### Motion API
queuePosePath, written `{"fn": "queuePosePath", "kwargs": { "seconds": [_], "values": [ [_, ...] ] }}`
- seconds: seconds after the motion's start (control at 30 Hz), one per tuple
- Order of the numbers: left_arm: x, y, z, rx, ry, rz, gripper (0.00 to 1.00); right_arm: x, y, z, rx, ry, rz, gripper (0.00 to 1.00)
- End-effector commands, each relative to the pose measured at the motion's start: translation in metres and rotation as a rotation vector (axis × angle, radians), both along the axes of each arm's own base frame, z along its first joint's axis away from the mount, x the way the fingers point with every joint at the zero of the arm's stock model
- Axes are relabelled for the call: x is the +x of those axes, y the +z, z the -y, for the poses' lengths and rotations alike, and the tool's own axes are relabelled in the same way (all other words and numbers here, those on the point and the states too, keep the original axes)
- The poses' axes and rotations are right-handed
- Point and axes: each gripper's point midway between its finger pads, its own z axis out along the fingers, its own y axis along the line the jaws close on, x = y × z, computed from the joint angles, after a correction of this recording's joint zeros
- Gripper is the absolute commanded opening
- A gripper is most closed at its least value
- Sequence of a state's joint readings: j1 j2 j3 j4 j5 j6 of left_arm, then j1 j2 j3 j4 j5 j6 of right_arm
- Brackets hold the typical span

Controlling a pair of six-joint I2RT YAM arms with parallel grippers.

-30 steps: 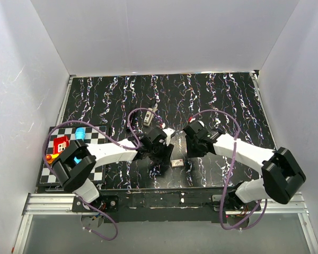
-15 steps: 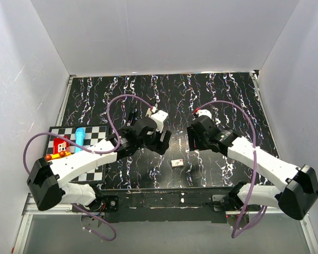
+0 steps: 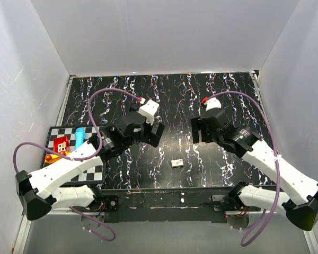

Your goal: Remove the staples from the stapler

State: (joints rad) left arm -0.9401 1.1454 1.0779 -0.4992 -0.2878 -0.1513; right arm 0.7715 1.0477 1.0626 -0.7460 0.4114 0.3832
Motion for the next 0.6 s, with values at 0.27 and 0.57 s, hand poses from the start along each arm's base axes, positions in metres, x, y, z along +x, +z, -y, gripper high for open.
{"fn": "queuePosePath", "kwargs": {
  "seconds": [0.27,0.57],
  "values": [
    [0.004,0.079,-0.026,-0.088,0.047,0.219,0.98,0.013,0.066,0.012,0.049,-0.071,0.151,0.91],
    [0.003,0.106,-0.041,-0.134,0.077,0.301,0.98,0.018,0.082,0.016,0.061,-0.095,0.205,0.93]
  ]
}}
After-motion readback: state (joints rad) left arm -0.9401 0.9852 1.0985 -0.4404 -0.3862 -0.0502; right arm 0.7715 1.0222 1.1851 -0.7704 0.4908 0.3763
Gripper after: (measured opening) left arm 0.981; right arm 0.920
